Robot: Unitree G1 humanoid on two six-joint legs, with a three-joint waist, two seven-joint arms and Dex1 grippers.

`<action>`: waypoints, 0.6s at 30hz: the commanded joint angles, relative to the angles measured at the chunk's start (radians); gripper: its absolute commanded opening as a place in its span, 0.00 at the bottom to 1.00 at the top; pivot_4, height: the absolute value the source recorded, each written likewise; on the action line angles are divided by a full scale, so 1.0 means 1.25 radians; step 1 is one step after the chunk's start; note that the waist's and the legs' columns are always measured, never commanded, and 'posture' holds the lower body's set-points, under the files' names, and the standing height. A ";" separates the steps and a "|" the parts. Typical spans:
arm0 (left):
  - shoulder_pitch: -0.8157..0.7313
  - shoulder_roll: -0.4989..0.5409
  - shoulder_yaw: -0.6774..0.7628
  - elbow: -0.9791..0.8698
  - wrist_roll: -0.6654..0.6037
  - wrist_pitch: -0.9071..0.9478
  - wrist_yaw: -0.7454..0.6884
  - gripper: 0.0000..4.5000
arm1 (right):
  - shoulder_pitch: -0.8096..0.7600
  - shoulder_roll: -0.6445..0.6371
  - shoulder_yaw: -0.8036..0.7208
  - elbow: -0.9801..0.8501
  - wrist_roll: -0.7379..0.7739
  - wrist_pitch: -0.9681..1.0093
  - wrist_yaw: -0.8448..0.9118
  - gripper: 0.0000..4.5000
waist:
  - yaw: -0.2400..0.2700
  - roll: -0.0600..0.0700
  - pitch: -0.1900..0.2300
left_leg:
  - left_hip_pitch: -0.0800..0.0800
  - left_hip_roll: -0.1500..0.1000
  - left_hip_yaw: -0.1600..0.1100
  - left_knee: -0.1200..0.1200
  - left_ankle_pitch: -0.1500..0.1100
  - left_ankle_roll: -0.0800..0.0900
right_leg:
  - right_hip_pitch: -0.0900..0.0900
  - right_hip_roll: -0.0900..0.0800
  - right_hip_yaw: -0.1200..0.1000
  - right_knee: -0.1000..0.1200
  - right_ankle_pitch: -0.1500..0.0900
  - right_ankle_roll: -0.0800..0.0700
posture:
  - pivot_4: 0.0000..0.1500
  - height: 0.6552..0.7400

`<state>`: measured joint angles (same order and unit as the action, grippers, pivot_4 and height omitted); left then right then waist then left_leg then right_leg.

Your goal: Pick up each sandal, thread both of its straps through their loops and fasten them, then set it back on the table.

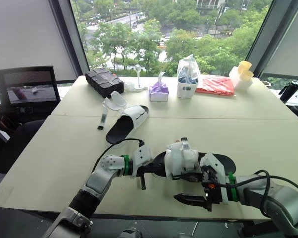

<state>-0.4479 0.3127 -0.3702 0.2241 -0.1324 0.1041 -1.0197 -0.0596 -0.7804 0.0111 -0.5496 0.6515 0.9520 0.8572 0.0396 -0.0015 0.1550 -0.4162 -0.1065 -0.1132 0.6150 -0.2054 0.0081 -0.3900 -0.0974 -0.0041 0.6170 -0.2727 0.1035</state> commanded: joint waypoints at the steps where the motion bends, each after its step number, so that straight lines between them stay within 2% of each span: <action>1: 0.032 0.005 -0.047 0.049 0.049 0.035 -0.001 0.00 | -0.011 -0.020 -0.024 -0.010 0.024 -0.008 0.020 0.99 | 0.001 0.000 0.000 | 0.000 0.000 0.000 0.000 0.000 0.000 | 0.000 0.000 0.000 0.000 0.000 0.000 | 1.00 1.00; 7: 0.031 0.005 -0.047 0.051 0.051 0.032 -0.002 0.00 | 0.010 -0.033 -0.046 -0.021 0.036 -0.012 0.019 0.99 | 0.002 0.000 0.000 | -0.001 0.000 0.000 0.000 0.000 0.000 | 0.000 0.000 0.000 -0.001 0.000 0.000 | 1.00 1.00; 18: 0.030 0.005 -0.046 0.051 0.049 0.036 -0.002 0.00 | 0.007 0.033 0.005 -0.020 0.033 -0.033 -0.027 0.99 | 0.000 0.000 0.000 | -0.001 0.000 0.000 0.000 0.000 0.000 | 0.000 0.000 0.000 -0.001 0.000 0.000 | 1.00 1.00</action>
<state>-0.4470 0.3144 -0.3695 0.2222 -0.1324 0.1040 -1.0209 -0.0382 -0.7625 0.0004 -0.5521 0.6770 0.9405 0.8263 0.0395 -0.0017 0.1550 -0.4168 -0.1066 -0.1132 0.6150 -0.2055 0.0081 -0.3902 -0.0975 -0.0041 0.6165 -0.2729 0.1039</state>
